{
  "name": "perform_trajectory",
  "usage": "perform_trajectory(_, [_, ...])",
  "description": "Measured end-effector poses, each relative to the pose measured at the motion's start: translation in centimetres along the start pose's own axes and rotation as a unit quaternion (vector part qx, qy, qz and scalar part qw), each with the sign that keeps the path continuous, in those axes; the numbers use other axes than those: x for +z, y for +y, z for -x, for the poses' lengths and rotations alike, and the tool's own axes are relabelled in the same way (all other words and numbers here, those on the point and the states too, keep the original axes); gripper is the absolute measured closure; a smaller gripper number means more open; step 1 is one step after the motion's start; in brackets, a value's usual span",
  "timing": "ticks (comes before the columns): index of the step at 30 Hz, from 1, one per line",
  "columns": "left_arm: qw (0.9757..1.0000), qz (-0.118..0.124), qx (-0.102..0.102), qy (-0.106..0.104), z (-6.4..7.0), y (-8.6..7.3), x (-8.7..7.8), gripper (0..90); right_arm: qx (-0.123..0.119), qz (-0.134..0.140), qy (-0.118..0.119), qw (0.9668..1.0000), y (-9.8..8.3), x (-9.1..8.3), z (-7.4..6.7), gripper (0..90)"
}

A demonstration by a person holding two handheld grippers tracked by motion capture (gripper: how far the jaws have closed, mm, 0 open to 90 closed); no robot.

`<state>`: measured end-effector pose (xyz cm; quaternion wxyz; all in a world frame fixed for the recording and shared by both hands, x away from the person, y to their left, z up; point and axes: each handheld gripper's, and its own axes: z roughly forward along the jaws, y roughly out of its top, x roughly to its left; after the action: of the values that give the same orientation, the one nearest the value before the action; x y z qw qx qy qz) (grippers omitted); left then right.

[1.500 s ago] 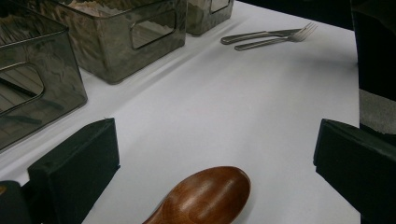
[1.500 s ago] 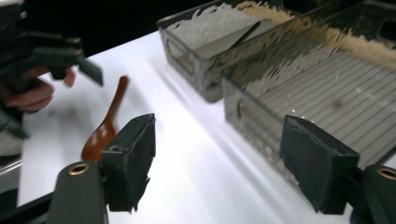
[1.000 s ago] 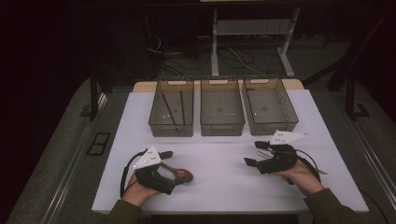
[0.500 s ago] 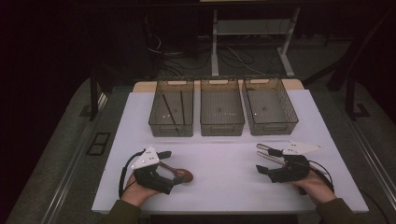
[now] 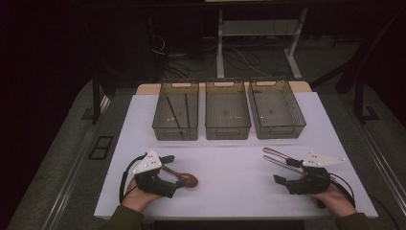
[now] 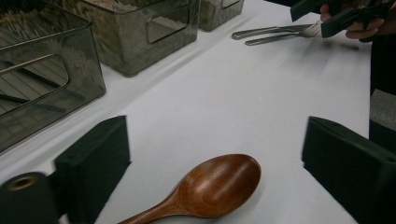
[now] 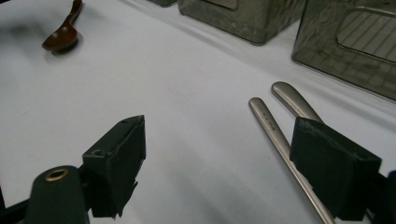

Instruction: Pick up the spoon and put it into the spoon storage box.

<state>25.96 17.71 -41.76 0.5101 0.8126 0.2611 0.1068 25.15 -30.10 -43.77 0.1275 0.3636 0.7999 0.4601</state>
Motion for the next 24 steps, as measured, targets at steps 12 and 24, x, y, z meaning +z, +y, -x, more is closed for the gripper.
perform_trajectory(12, [0.9994, -0.019, -0.016, 0.024, -2.8, 0.9, -0.8, 46.0, -0.008, -0.009, 0.0, 0.9999, 0.0, 0.6, -0.1, 17.6])
perform_trajectory(24, [0.9883, -0.116, -0.048, 0.087, -7.8, -0.4, 0.3, 88.5, -0.001, -0.008, -0.005, 1.0, 0.0, 0.5, 0.2, 17.7])
